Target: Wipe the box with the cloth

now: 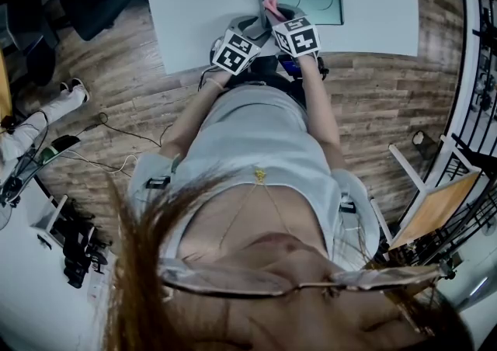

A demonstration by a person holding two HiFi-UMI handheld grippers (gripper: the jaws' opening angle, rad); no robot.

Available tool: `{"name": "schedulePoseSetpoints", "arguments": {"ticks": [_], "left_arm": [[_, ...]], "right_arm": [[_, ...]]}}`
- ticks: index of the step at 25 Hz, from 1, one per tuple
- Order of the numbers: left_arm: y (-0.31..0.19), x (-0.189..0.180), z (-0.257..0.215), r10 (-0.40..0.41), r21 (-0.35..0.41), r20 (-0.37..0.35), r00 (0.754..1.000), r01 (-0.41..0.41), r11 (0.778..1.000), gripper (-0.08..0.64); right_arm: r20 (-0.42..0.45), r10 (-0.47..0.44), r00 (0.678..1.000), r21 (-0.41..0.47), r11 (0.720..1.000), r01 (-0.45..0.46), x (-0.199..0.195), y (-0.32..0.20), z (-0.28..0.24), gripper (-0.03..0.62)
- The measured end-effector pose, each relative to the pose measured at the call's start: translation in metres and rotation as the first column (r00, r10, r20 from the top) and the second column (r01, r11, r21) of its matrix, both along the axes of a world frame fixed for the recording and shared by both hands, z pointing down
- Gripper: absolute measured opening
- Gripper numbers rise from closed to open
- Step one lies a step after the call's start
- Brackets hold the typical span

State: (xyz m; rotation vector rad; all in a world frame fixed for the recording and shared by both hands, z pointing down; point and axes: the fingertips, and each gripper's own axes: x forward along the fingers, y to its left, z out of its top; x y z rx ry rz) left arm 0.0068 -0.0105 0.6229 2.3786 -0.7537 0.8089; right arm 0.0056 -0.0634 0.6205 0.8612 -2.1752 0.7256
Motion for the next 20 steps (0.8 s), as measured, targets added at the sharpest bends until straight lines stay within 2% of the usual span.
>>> {"name": "schedulePoseSetpoints", "arguments": {"ticks": [5,9,14,20], "left_arm": [[-0.001,0.003,0.001,0.009,0.001,0.008,1.0,-0.009,1.0,0.216],[0.0,0.005,0.003,0.015,-0.016,0.019,1.0,-0.015,1.0,0.216],[0.001,0.007,0.004,0.027,-0.012,0.026,0.999,-0.026,1.0,0.216],[0.0,0.009,0.007,0.028,-0.012,0.035,0.999,-0.028,1.0,0.216]], "right_arm": [[0.002,0.001,1.0,0.033,0.999,-0.001,0.017,-0.001,-0.008,0.038],[-0.033,0.093,0.995,0.05,0.995,-0.091,0.064,-0.006,-0.012,0.038],[-0.07,0.223,0.972,0.064,0.974,-0.218,0.126,-0.008,-0.013,0.038],[-0.166,0.305,0.938,0.085,0.952,-0.295,0.18,-0.007,-0.005,0.038]]}}
